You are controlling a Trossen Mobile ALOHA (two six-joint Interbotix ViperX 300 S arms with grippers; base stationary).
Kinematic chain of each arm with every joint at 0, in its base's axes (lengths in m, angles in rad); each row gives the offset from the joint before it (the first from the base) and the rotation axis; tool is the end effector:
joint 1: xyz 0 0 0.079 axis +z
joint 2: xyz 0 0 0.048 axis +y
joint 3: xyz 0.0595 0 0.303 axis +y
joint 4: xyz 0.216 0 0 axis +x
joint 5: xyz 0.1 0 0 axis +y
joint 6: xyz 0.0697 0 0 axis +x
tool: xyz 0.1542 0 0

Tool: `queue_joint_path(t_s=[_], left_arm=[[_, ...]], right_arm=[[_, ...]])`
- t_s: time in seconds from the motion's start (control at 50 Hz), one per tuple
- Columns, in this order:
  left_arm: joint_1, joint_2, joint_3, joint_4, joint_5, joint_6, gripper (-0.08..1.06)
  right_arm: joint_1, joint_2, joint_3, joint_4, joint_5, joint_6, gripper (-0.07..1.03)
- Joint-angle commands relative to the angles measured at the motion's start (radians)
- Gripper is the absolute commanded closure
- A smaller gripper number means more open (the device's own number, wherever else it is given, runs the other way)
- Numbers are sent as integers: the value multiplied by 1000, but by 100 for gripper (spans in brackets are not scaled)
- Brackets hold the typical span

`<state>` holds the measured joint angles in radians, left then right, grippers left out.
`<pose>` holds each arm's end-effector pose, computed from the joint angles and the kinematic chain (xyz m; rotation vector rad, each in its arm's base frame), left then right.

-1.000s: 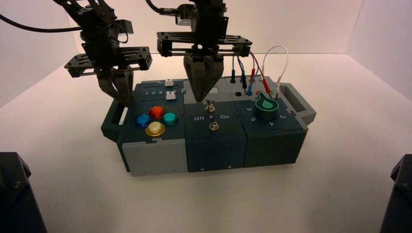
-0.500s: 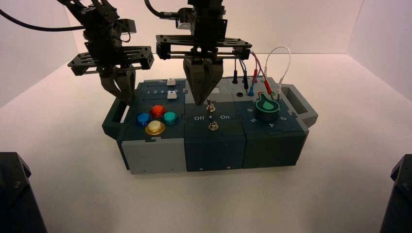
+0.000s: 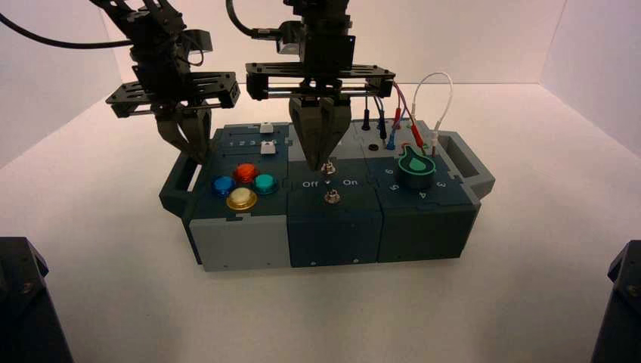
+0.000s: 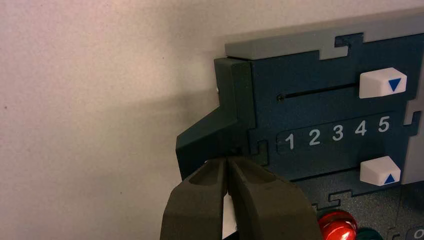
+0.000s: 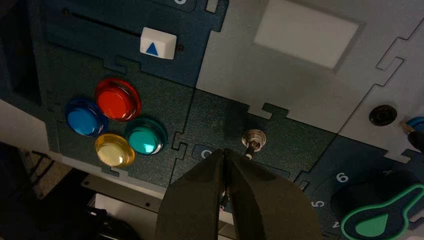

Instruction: Flip the top switch on with the right gripper.

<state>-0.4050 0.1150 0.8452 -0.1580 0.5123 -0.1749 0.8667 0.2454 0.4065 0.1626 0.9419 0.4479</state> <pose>0.2672 -0.1333 -0.0598 -0.0099 1.4979 -0.1592 0.2229 0.3077 -0.0072 -0.1841 1.6529 0.3266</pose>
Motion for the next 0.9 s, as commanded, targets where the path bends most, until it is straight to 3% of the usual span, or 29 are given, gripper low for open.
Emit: queue_joint_path(t_s=[0.02, 0.64, 0.9], left_arm=[[-15, 80, 0, 6, -15, 44, 100], [-21, 106, -17, 6, 11, 52, 100], [-21, 106, -17, 6, 11, 52, 100]], right_arm=[[8, -17, -23, -12, 6, 17, 98], [0, -15, -28, -100, 49, 55, 98], [0, -15, -25, -109, 54, 58, 98]])
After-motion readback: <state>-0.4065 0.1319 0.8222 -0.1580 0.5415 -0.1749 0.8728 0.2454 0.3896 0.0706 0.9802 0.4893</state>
